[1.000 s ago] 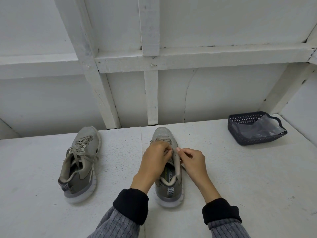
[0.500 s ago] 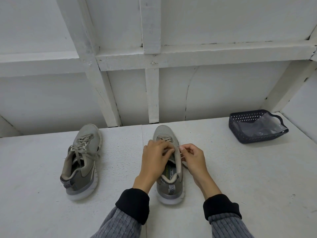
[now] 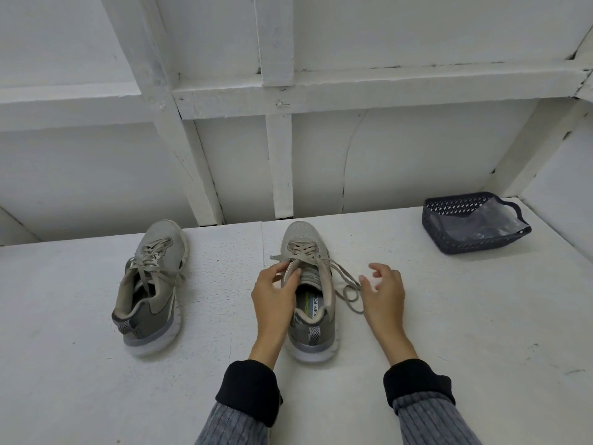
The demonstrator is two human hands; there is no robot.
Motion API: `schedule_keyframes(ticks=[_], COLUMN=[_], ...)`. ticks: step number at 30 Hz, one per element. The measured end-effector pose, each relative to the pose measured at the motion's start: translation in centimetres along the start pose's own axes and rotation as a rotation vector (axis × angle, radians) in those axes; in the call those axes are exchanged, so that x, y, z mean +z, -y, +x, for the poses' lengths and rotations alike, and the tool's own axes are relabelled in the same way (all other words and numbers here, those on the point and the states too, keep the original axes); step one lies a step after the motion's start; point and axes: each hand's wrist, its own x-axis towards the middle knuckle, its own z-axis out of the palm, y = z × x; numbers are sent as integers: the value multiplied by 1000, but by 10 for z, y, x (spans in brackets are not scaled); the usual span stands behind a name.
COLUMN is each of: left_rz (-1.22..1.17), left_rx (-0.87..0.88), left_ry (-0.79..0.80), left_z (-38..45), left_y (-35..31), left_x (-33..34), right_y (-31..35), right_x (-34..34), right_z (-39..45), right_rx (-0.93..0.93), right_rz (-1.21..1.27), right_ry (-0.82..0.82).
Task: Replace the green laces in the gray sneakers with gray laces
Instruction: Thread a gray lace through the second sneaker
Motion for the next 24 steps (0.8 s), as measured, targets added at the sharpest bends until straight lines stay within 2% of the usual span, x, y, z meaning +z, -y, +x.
schedule_keyframes(ticks=[2,5,10,16,18,22,24], left_rz=[-40,-45,-36,-57,-82,-84,-78], left_rx=[35,67,95,73,63,74,77], left_ry=[5,10,-23,-57,-59,-67,-50], left_z=[1,3,4,2,1,-1,-2], left_y=[2,5,6,4,4,2,0], left_x=[0,0,0,5,6,5,7], right_y=[18,40,43,53,51,27,13], right_x=[5,14,14,-10,-16,-25,-28], right_z=[-2,-1,3,11,14,14,11], right_rx=[-119,-147,-75,131,141,-54,-110], right_rz=[84,188,243,963,867,306,143], right_ry=[120,308,298,410,396,312,318])
